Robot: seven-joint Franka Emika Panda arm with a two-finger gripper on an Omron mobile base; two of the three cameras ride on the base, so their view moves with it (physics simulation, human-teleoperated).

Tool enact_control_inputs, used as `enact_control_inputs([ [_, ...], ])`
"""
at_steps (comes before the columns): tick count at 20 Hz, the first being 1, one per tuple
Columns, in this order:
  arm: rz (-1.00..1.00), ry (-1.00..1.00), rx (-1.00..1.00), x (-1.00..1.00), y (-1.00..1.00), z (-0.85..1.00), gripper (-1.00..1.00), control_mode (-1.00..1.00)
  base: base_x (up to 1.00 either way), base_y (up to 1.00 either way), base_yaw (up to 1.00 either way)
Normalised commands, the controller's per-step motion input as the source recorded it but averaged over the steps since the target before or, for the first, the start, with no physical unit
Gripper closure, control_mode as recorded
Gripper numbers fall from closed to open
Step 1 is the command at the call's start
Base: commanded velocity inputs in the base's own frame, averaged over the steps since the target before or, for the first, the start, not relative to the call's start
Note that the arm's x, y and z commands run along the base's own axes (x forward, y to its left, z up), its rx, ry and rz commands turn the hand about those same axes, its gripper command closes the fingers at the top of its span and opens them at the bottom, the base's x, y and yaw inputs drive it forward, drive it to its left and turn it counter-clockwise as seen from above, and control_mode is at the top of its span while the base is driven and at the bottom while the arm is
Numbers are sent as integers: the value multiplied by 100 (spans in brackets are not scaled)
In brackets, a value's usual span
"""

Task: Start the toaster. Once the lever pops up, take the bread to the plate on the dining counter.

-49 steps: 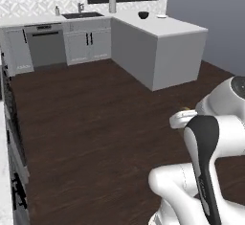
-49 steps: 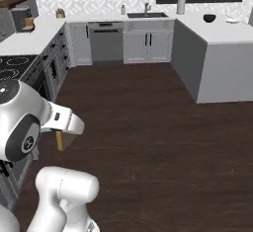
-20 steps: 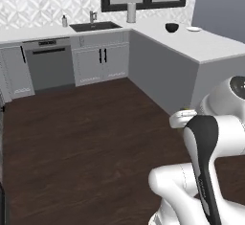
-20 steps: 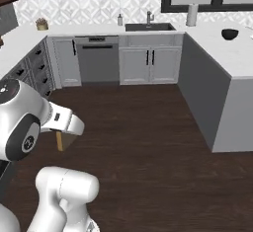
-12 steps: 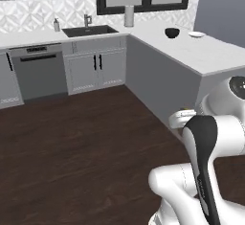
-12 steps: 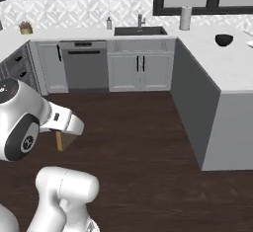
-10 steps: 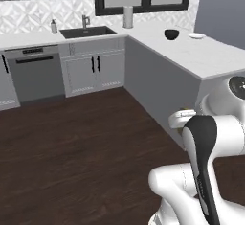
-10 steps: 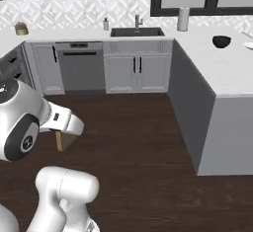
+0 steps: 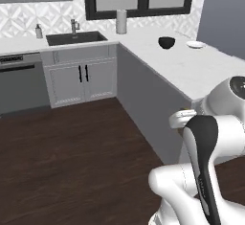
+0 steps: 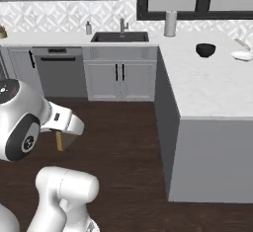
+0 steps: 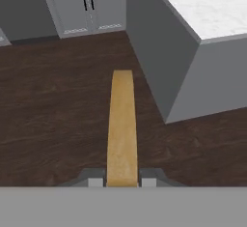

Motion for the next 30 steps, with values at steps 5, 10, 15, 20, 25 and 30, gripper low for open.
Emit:
enact_control_inputs([
  [5, 0, 0, 0, 0, 0, 0, 100, 100, 81, -100, 14],
  [10, 0, 0, 0, 0, 0, 0, 100, 100, 21, -100, 24],
  [15, 0, 0, 0, 0, 0, 0, 100, 100, 10, -100, 24],
  [20, 0, 0, 0, 0, 0, 0, 100, 100, 0, -100, 23],
  [25, 0, 0, 0, 0, 0, 0, 100, 100, 0, -100, 23],
  [30, 0, 0, 0, 0, 0, 0, 100, 100, 0, -100, 22],
])
